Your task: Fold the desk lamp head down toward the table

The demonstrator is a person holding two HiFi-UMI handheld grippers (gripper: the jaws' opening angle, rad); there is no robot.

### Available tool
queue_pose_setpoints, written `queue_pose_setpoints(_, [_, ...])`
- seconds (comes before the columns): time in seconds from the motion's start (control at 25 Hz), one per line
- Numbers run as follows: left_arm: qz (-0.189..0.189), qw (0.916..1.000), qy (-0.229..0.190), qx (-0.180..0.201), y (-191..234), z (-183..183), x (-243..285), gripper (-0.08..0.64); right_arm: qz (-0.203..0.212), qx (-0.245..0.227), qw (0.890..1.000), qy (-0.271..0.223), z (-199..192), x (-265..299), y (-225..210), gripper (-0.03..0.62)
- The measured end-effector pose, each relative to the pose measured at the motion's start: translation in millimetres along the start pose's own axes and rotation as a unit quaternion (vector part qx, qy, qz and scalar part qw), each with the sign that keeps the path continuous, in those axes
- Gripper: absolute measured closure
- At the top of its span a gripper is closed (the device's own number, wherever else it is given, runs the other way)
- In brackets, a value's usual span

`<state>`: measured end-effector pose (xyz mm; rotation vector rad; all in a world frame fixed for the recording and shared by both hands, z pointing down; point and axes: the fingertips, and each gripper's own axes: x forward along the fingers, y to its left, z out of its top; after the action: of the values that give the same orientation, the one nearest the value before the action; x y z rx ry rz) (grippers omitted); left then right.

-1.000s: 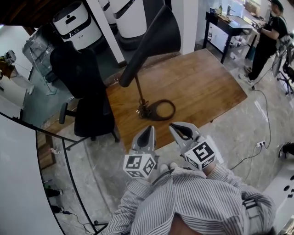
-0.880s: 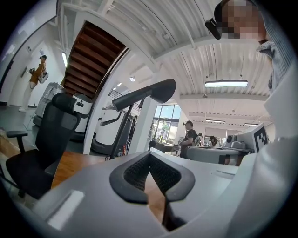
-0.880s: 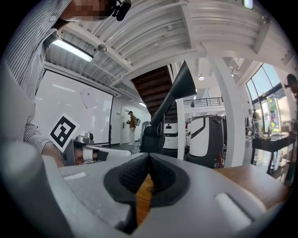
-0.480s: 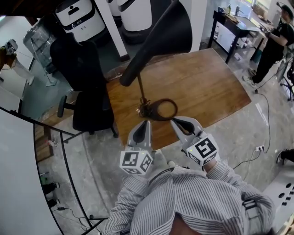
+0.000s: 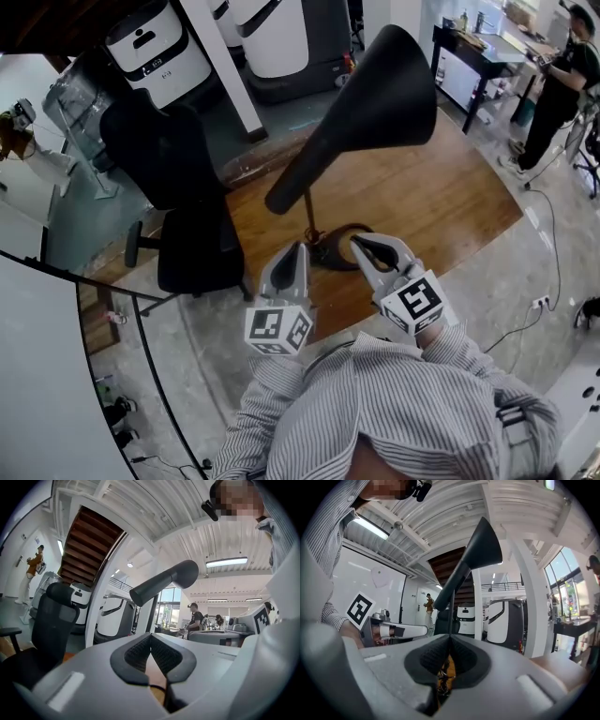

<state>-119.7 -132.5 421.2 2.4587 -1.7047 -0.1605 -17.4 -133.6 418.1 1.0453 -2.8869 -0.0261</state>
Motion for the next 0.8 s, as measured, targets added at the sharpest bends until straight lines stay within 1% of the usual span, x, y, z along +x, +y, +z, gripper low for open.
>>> queue_pose_setpoints(0.16, [-0.010, 0.9998, -0.011, 0.014, 15.6, 14.0, 10.2, 0.543, -0.006, -0.004, 1.000, 0.001, 1.1, 20.2, -1.5, 0.589])
queue_pose_setpoints(0.32, [-0.020, 0.9990, -0.017, 0.035, 26.3, 22.9, 15.1, 0.475, -0.006, 0.002, 1.000, 0.000, -1.0, 38.2, 2.2, 0.568])
queue_pose_setpoints(0.4, [-0.023, 0.9982, -0.021, 0.051, 27.4, 29.1, 15.8, 0.443, 0.000, -0.001, 1.000, 0.000, -2.2, 46.3, 6.1, 0.554])
queue_pose_setpoints(0.52, [-0.026, 0.9968, -0.029, 0.070, 25.4, 41.8, 17.7, 0.414, 0.013, -0.006, 1.000, 0.007, -3.6, 58.9, 9.4, 0.522])
queue_pose_setpoints(0.56, [-0.027, 0.9961, -0.030, 0.078, 24.1, 45.1, 18.7, 0.389, 0.016, -0.006, 1.000, 0.012, -4.7, 62.5, 9.8, 0.515])
queue_pose_setpoints(0.68, [-0.021, 0.9938, -0.033, 0.104, 21.3, 52.0, 21.8, 0.354, 0.027, -0.010, 0.999, 0.024, -7.7, 72.2, 11.6, 0.508])
queue_pose_setpoints(0.8, [-0.013, 0.9923, -0.035, 0.118, 21.1, 61.0, 23.5, 0.339, 0.038, -0.018, 0.999, 0.029, -8.5, 80.3, 14.6, 0.508])
